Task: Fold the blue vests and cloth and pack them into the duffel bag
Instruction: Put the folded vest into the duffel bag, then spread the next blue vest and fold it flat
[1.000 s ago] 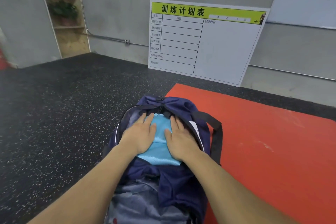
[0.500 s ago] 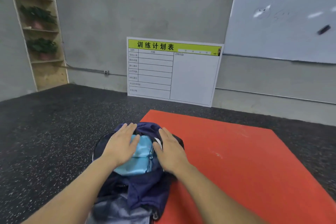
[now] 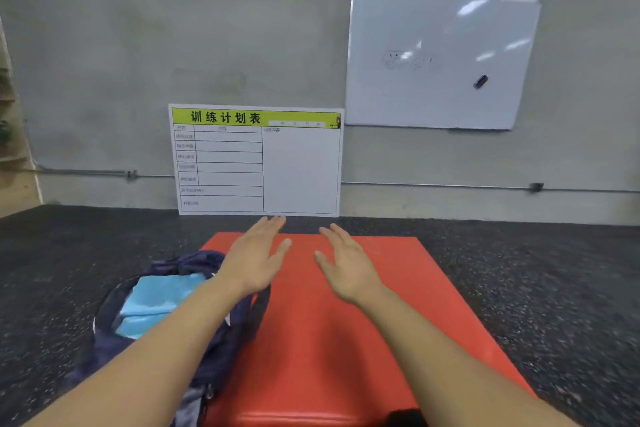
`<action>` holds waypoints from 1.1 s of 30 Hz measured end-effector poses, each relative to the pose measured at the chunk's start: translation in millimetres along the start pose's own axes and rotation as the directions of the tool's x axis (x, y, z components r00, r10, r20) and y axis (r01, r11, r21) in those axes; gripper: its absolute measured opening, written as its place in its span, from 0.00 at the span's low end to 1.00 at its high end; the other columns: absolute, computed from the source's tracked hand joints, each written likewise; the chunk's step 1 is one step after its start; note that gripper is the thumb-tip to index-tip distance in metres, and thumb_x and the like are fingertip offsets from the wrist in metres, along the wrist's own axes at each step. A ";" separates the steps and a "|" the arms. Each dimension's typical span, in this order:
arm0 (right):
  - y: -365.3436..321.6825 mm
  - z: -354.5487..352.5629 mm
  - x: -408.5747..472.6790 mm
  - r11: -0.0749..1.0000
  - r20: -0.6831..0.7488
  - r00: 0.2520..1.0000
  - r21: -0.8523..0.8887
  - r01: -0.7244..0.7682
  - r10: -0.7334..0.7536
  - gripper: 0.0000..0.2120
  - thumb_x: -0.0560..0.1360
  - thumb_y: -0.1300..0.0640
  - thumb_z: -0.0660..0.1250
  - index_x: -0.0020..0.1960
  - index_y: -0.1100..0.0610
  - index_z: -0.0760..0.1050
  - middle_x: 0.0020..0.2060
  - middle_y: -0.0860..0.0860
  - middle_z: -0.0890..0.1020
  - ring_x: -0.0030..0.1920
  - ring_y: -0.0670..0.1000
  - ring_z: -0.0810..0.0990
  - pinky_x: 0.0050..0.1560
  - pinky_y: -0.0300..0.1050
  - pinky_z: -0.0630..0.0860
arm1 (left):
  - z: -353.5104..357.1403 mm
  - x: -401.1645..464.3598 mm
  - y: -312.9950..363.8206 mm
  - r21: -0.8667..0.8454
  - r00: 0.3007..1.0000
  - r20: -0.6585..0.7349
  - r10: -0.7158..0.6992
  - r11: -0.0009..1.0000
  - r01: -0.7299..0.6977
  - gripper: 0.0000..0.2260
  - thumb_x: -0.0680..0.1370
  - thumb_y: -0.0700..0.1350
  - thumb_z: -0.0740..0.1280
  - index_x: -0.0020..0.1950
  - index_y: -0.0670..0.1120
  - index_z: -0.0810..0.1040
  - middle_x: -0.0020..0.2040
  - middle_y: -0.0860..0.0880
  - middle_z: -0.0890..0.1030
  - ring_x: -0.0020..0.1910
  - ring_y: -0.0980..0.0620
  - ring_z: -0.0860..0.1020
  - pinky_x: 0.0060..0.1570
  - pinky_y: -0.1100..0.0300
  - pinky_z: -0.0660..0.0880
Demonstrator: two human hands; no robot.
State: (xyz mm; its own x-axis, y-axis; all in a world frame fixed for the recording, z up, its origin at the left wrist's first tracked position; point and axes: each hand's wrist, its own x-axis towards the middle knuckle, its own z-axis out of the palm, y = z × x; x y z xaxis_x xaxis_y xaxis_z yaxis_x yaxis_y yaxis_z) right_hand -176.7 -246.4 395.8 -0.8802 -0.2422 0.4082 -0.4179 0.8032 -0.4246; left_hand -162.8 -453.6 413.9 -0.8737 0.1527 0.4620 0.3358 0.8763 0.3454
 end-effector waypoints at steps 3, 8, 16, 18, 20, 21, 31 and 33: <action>29.3 -28.7 -24.8 0.999 -0.028 0.999 -0.025 -0.044 0.043 0.28 0.84 0.45 0.58 0.82 0.49 0.58 0.82 0.48 0.56 0.80 0.51 0.57 0.79 0.50 0.58 | 19.2 5.7 41.5 -0.021 0.998 0.019 0.064 0.998 -0.064 0.35 0.77 0.64 0.48 0.81 0.48 0.61 0.80 0.50 0.63 0.81 0.52 0.56 0.77 0.58 0.52; 86.8 -68.4 -72.9 0.988 -0.067 0.989 -0.074 -0.133 0.129 0.28 0.83 0.44 0.60 0.81 0.49 0.59 0.81 0.50 0.58 0.80 0.53 0.59 0.77 0.56 0.61 | 62.2 12.4 111.6 -0.066 0.981 0.074 0.177 0.983 -0.173 0.27 0.84 0.58 0.54 0.81 0.49 0.59 0.81 0.51 0.62 0.81 0.53 0.54 0.78 0.56 0.52; 181.1 -101.4 -199.2 0.929 -0.050 0.947 -0.186 -0.321 0.317 0.28 0.82 0.45 0.62 0.80 0.51 0.62 0.80 0.52 0.62 0.77 0.57 0.64 0.75 0.57 0.64 | 168.8 -28.8 217.7 -0.201 0.896 0.233 0.379 0.920 -0.337 0.27 0.84 0.57 0.55 0.81 0.47 0.62 0.80 0.48 0.64 0.80 0.49 0.57 0.79 0.52 0.55; 201.4 -101.9 -232.8 0.907 -0.039 0.928 -0.201 -0.371 0.371 0.28 0.82 0.45 0.62 0.80 0.50 0.62 0.80 0.52 0.62 0.77 0.57 0.64 0.76 0.57 0.64 | 196.8 -46.8 239.6 -0.236 0.871 0.265 0.414 0.903 -0.358 0.25 0.85 0.55 0.57 0.81 0.47 0.62 0.80 0.48 0.64 0.80 0.49 0.57 0.79 0.52 0.55; 220.3 -98.1 -266.8 0.888 -0.028 0.911 -0.216 -0.407 0.410 0.28 0.82 0.45 0.62 0.80 0.50 0.62 0.80 0.52 0.62 0.77 0.56 0.64 0.76 0.55 0.63 | 221.8 -65.1 258.4 -0.266 0.844 0.306 0.440 0.891 -0.368 0.27 0.84 0.57 0.56 0.81 0.47 0.62 0.80 0.47 0.64 0.80 0.49 0.58 0.79 0.53 0.55; 228.6 -95.0 -283.2 0.879 -0.025 0.903 -0.220 -0.424 0.429 0.28 0.82 0.45 0.62 0.80 0.51 0.62 0.80 0.52 0.62 0.77 0.56 0.64 0.76 0.54 0.63 | 234.0 -74.2 265.9 -0.278 0.831 0.329 0.449 0.887 -0.370 0.28 0.83 0.58 0.54 0.80 0.47 0.62 0.80 0.47 0.64 0.80 0.49 0.57 0.79 0.53 0.55; 285.5 6.3 -452.6 0.777 0.150 0.763 -0.152 -0.610 0.628 0.30 0.81 0.40 0.56 0.80 0.52 0.62 0.79 0.53 0.64 0.78 0.55 0.63 0.77 0.49 0.61 | 348.5 -185.2 312.6 -0.356 0.671 0.568 0.477 0.877 -0.322 0.25 0.84 0.56 0.56 0.81 0.50 0.61 0.80 0.50 0.63 0.81 0.51 0.56 0.78 0.51 0.56; 293.9 31.7 -487.0 0.733 0.178 0.712 -0.133 -0.667 0.679 0.30 0.81 0.40 0.56 0.80 0.50 0.63 0.79 0.52 0.64 0.78 0.54 0.64 0.75 0.47 0.62 | 367.8 -204.9 316.3 -0.348 0.605 0.637 0.477 0.879 -0.327 0.25 0.84 0.56 0.57 0.81 0.50 0.60 0.80 0.50 0.63 0.81 0.51 0.56 0.77 0.49 0.58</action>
State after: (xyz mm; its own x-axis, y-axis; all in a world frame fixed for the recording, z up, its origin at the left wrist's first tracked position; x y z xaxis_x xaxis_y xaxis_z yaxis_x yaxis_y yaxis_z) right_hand 122.0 90.3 46.7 -0.9505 0.2763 -0.1419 0.3103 0.8230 -0.4759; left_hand -7.1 -39.7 128.0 -0.5926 0.8019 -0.0759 0.7034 0.5611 0.4364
